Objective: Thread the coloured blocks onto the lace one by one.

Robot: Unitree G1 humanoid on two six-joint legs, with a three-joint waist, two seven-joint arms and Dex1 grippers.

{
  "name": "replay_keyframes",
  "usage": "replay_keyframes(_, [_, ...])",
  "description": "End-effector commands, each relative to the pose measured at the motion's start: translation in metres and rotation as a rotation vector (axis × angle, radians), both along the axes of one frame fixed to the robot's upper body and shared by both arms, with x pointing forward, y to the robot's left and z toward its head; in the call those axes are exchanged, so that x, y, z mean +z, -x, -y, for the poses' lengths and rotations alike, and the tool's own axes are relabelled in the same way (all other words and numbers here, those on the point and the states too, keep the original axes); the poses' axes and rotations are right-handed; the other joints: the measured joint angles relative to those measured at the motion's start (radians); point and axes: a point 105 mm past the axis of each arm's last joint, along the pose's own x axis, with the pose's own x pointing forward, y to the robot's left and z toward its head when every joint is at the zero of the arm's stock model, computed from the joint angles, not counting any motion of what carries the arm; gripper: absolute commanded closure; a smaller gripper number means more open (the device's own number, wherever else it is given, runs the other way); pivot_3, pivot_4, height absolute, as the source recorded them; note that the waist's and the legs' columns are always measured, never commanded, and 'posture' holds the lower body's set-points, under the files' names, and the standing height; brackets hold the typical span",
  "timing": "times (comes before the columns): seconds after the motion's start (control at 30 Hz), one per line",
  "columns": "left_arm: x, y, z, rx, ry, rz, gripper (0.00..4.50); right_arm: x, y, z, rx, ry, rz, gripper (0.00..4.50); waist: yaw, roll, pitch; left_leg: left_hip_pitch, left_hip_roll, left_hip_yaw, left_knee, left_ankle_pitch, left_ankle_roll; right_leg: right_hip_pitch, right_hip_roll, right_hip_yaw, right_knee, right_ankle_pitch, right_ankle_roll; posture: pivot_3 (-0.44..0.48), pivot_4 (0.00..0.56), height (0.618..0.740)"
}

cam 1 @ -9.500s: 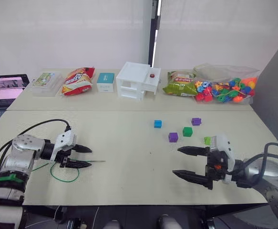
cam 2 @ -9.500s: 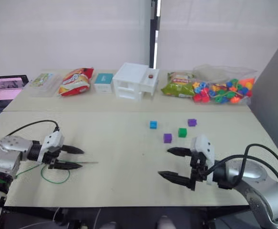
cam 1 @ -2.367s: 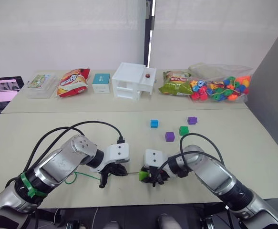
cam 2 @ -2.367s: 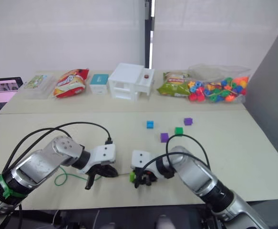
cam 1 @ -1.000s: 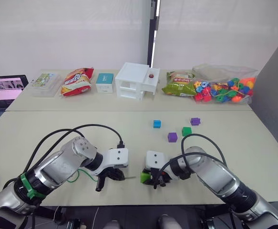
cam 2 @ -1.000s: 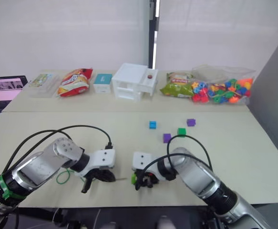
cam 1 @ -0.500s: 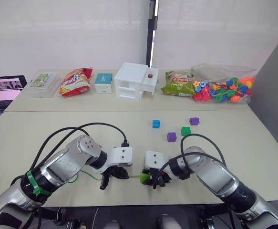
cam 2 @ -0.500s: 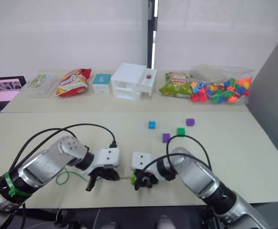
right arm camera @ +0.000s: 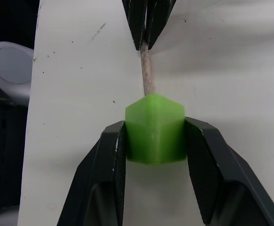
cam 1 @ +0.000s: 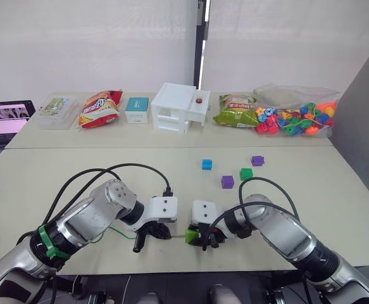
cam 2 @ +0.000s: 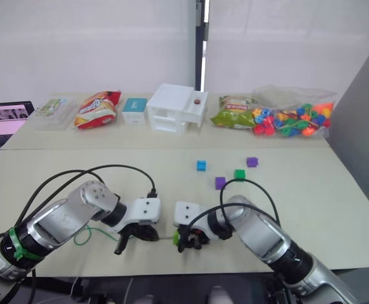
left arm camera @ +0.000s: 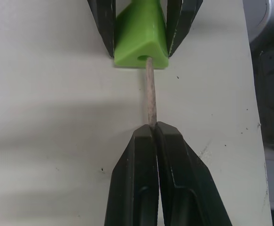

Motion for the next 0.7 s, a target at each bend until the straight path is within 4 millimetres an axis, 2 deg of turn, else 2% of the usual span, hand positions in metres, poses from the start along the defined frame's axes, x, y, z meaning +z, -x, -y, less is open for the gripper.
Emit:
replay_keyframes(0.03, [0.007, 0.0, 0.008, -0.035, 0.014, 0.027, 4.5, -0.014, 0.012, -0.004, 0.02, 0.023, -0.074, 3.18, 0.0, 0.0, 0.0, 0.0, 0.0, 0.0, 0.0, 0.0, 0.0, 0.0, 0.0, 0.0, 0.0, 0.0, 0.0, 0.0, 0.15, 0.74])
replay_keyframes(0.3, [0.007, -0.002, 0.02, -0.05, 0.038, 0.03, 4.5, -0.014, 0.012, -0.006, 0.019, 0.021, -0.074, 3.18, 0.0, 0.0, 0.0, 0.0, 0.0, 0.0, 0.0, 0.0, 0.0, 0.0, 0.0, 0.0, 0.0, 0.0, 0.0, 0.0, 0.15, 0.74])
replay_keyframes(0.5, [-0.003, -0.009, 0.032, -0.004, 0.146, 0.03, 4.5, -0.015, 0.01, -0.006, -0.006, 0.014, -0.069, 3.18, 0.0, 0.0, 0.0, 0.001, 0.0, 0.0, 0.0, 0.0, 0.0, 0.001, 0.0, 0.0, 0.0, 0.0, 0.0, 0.0, 0.15, 0.74])
replay_keyframes(0.6, [-0.002, -0.009, 0.031, 0.012, 0.176, 0.02, 4.5, -0.015, 0.009, -0.004, -0.015, 0.015, -0.067, 3.18, 0.004, 0.0, -0.001, 0.003, 0.0, 0.0, 0.001, 0.0, 0.0, 0.004, 0.0, 0.0, 0.0, 0.0, 0.0, 0.0, 0.15, 0.74])
replay_keyframes(0.7, [0.001, -0.018, 0.023, 0.047, 0.204, 0.082, 4.5, -0.015, 0.007, -0.001, -0.028, 0.017, -0.062, 3.18, 0.005, 0.0, -0.001, 0.004, 0.0, 0.0, 0.001, 0.0, 0.0, 0.006, -0.001, 0.0, -0.001, 0.0, 0.0, 0.0, 0.15, 0.74])
